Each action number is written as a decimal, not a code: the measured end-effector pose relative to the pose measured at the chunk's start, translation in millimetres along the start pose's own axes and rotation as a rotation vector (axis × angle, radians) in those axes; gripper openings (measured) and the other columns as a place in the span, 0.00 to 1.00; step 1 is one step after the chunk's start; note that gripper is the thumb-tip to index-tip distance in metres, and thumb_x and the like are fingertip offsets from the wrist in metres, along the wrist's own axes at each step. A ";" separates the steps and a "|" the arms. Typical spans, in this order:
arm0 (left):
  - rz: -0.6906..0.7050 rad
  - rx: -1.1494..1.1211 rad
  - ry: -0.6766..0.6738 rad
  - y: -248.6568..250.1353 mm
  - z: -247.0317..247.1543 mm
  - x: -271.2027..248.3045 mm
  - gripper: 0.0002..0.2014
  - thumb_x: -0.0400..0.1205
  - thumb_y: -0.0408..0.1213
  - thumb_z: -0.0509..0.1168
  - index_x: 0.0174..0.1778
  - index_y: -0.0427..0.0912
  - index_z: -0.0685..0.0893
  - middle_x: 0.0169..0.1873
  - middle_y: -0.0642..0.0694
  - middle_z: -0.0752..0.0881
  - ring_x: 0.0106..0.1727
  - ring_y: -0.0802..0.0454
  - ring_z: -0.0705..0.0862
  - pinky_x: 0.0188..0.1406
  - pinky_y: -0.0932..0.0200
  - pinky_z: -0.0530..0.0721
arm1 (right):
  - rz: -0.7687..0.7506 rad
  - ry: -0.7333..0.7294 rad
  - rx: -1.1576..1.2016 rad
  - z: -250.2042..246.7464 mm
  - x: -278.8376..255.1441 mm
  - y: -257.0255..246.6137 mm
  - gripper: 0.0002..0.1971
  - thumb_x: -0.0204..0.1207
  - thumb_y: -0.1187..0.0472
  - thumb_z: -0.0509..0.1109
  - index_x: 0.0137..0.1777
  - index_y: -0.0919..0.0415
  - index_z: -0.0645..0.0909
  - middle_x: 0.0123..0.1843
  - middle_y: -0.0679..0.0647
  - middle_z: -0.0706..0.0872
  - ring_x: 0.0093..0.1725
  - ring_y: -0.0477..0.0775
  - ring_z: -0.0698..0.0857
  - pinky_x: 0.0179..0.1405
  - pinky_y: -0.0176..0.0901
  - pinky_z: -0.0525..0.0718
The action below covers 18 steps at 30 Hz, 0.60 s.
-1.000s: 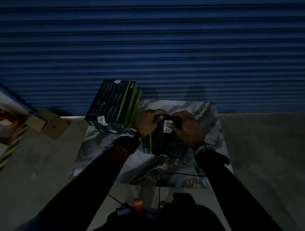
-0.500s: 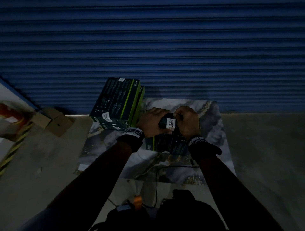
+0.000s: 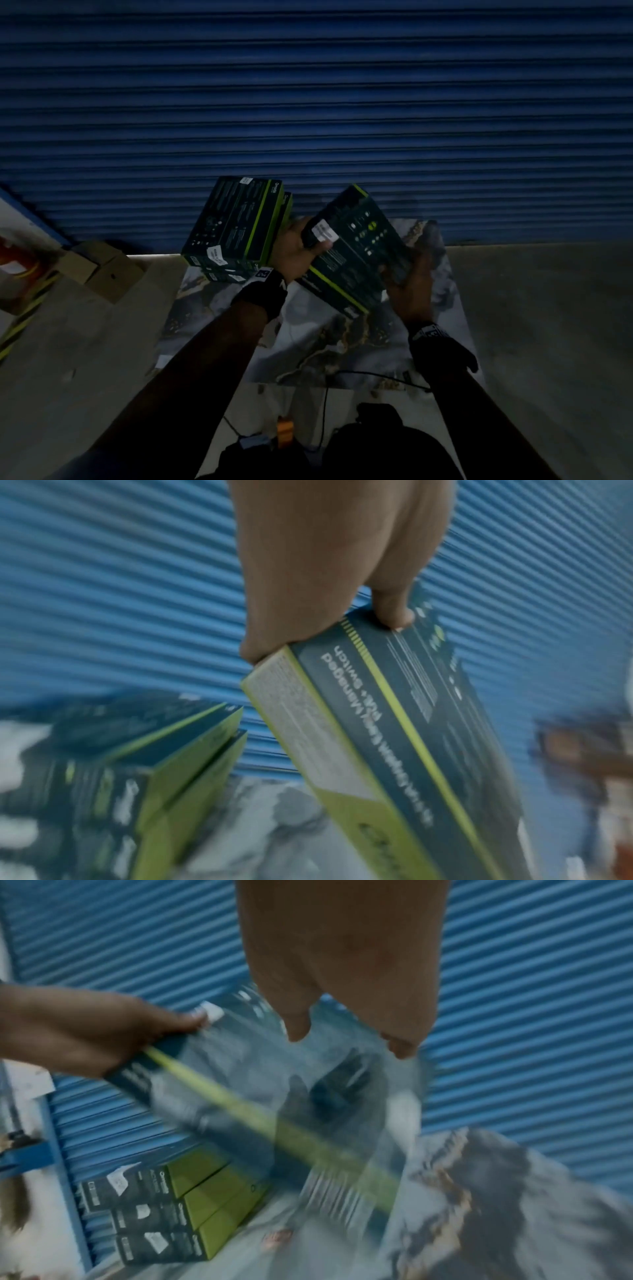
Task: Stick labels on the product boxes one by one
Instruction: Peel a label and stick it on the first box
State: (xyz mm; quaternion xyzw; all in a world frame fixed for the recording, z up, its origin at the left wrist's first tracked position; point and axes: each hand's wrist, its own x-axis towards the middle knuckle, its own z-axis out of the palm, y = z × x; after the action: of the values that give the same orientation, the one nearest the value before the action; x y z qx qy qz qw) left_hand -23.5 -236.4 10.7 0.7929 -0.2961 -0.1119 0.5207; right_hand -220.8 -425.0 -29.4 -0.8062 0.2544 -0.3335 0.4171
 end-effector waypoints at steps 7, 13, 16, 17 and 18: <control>-0.273 -0.567 0.096 6.6 -4.7 -9.5 0.17 0.84 0.43 0.75 0.69 0.50 0.87 0.61 0.50 0.92 0.64 0.51 0.89 0.65 0.50 0.85 | 0.251 0.027 0.167 0.3 10.9 17.0 0.44 0.67 0.41 0.85 0.79 0.54 0.70 0.75 0.53 0.80 0.73 0.50 0.81 0.71 0.48 0.82; -0.407 -0.722 0.143 -6.7 2.6 -31.6 0.17 0.85 0.40 0.72 0.68 0.37 0.87 0.58 0.44 0.92 0.57 0.49 0.92 0.49 0.54 0.92 | 0.397 -0.088 0.220 -15.7 41.3 37.4 0.41 0.59 0.33 0.86 0.69 0.52 0.79 0.62 0.50 0.90 0.60 0.50 0.89 0.64 0.53 0.88; -0.463 -0.796 0.120 -14.8 0.8 -43.5 0.18 0.86 0.40 0.70 0.69 0.36 0.86 0.58 0.43 0.92 0.61 0.43 0.91 0.55 0.45 0.91 | 0.363 -0.185 0.288 -24.2 42.8 28.3 0.22 0.73 0.53 0.84 0.62 0.43 0.78 0.58 0.49 0.89 0.54 0.46 0.88 0.59 0.46 0.88; -0.467 -0.804 0.090 -21.1 -0.1 -45.1 0.18 0.86 0.42 0.70 0.70 0.37 0.85 0.59 0.44 0.92 0.63 0.42 0.90 0.58 0.43 0.90 | 0.339 -0.206 0.325 -27.3 43.4 23.2 0.22 0.76 0.59 0.81 0.62 0.40 0.76 0.59 0.46 0.88 0.56 0.47 0.88 0.61 0.48 0.87; -0.469 -0.813 0.074 -23.9 -0.8 -47.6 0.19 0.87 0.43 0.69 0.71 0.39 0.85 0.62 0.44 0.91 0.66 0.42 0.89 0.62 0.42 0.88 | 0.317 -0.235 0.333 -29.8 43.9 22.0 0.24 0.77 0.63 0.80 0.63 0.36 0.76 0.60 0.43 0.86 0.60 0.51 0.87 0.64 0.52 0.86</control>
State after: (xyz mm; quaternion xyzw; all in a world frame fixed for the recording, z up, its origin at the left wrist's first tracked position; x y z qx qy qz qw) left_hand -52.7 -201.2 -16.5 0.5736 -0.0224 -0.3053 0.7598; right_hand -217.5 -481.7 -20.9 -0.7097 0.2688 -0.2054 0.6180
